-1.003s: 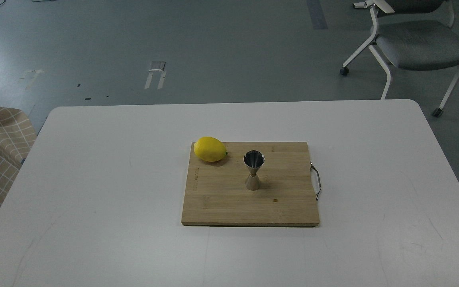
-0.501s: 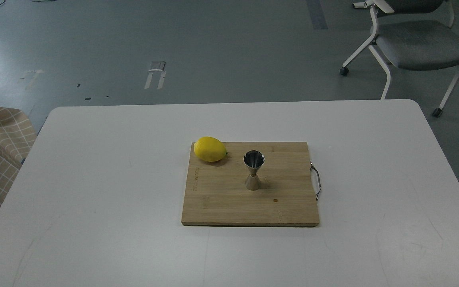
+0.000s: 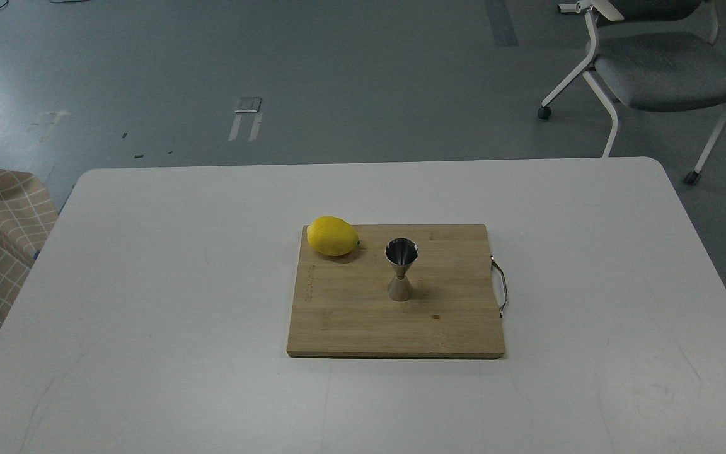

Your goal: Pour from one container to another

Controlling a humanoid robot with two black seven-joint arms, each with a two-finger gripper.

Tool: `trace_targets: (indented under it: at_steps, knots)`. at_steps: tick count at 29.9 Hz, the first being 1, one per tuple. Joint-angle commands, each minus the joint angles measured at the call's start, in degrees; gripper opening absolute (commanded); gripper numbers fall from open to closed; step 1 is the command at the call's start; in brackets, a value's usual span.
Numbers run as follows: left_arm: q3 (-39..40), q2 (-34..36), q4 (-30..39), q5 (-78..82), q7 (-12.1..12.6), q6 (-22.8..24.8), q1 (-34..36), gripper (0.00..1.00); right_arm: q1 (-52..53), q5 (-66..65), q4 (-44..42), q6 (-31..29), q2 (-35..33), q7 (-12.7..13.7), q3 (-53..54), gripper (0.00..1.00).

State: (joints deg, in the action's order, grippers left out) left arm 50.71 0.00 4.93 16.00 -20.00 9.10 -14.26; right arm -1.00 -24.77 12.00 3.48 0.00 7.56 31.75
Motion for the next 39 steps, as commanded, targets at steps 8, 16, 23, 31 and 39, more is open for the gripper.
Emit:
trace_targets:
  at_steps: [8, 16, 23, 31, 39]
  knots:
    - [-2.4, 0.0, -0.1, 0.1, 0.0, -0.2, 0.0, 0.98, -0.3, 0.1, 0.0, 0.0, 0.0, 0.0, 0.2, 1.0]
    - [-24.0, 0.0, -0.3, -0.1, 0.2, -0.2, 0.0, 0.98, -0.4, 0.3, 0.0, 0.5, 0.0, 0.4, 0.2, 1.0]
    - [-25.8, 0.0, -0.3, -0.1, 7.2, -0.1, 0.0, 0.98, -0.5, 0.3, -0.1, 0.7, 0.0, 0.5, 0.3, 1.0]
    - [-25.8, 0.0, -0.2, -0.1, 25.2, -0.2, 2.4, 0.98, -0.8, 0.3, -0.1, 0.7, 0.0, 0.5, 0.4, 1.0]
    - [-26.2, 0.0, -0.2, 0.0, 24.5, -0.2, 3.9, 0.98, -0.8, 0.2, 0.0, 0.1, 0.0, 0.4, -0.2, 1.0]
